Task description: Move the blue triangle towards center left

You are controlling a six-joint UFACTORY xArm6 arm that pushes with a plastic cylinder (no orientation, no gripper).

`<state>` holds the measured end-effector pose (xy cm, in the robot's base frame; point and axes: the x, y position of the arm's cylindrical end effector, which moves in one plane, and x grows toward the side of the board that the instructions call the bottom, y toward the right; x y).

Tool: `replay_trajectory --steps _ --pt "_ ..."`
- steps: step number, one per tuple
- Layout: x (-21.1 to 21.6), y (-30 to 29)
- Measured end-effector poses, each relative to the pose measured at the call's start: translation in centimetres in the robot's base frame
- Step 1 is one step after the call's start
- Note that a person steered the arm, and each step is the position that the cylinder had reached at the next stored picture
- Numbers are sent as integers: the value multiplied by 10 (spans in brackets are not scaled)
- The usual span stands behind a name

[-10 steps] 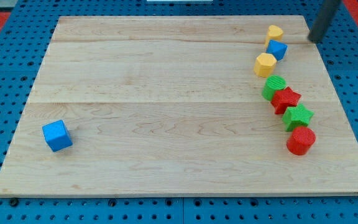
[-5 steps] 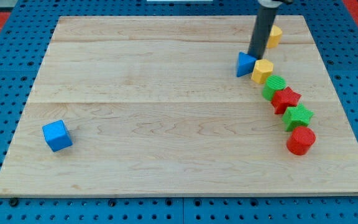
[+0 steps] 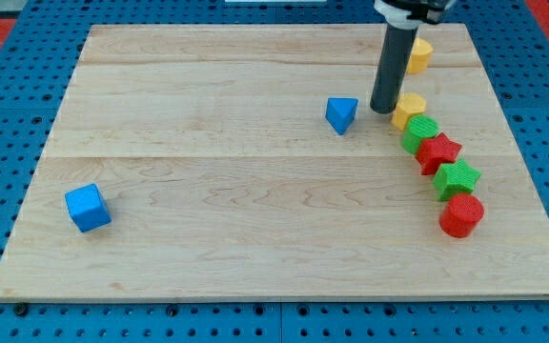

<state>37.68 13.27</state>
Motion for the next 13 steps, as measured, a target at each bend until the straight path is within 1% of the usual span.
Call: replay_trajectory --steps 1,2,3,4,5,6,7,8,9,10,11,12,13 --pt "7 -55" --pt "0 -95" --pt "-43 -84" --pt "-48 -86" --pt "-17 -97" --pt "6 -119" --pt "-19 -131" --pt "-14 -149" --pt "3 -189" --pt "0 -186" --pt "-6 -120" --pt "-58 -119" --pt "-41 -155"
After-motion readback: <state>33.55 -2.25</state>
